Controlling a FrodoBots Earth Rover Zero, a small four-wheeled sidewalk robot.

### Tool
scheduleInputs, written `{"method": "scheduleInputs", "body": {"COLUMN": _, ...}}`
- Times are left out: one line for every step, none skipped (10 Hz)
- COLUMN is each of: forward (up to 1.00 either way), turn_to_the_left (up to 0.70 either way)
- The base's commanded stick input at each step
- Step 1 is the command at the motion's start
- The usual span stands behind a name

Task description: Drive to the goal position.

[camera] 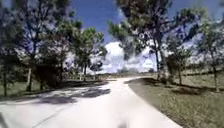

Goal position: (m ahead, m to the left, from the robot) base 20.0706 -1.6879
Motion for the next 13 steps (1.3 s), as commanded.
{"method": "scheduleInputs", "body": {"forward": 0.7, "turn_to_the_left": 0.0}}
{"method": "scheduleInputs", "body": {"forward": 0.7, "turn_to_the_left": 0.0}}
{"method": "scheduleInputs", "body": {"forward": 0.7, "turn_to_the_left": 0.0}}
{"method": "scheduleInputs", "body": {"forward": 0.7, "turn_to_the_left": 0.0}}
{"method": "scheduleInputs", "body": {"forward": 0.7, "turn_to_the_left": 0.0}}
{"method": "scheduleInputs", "body": {"forward": 0.7, "turn_to_the_left": 0.0}}
{"method": "scheduleInputs", "body": {"forward": 0.7, "turn_to_the_left": 0.0}}
{"method": "scheduleInputs", "body": {"forward": 0.7, "turn_to_the_left": 0.0}}
{"method": "scheduleInputs", "body": {"forward": 0.7, "turn_to_the_left": 0.0}}
{"method": "scheduleInputs", "body": {"forward": 0.7, "turn_to_the_left": 0.0}}
{"method": "scheduleInputs", "body": {"forward": 0.7, "turn_to_the_left": 0.0}}
{"method": "scheduleInputs", "body": {"forward": 0.7, "turn_to_the_left": 0.0}}
{"method": "scheduleInputs", "body": {"forward": 0.7, "turn_to_the_left": 0.0}}
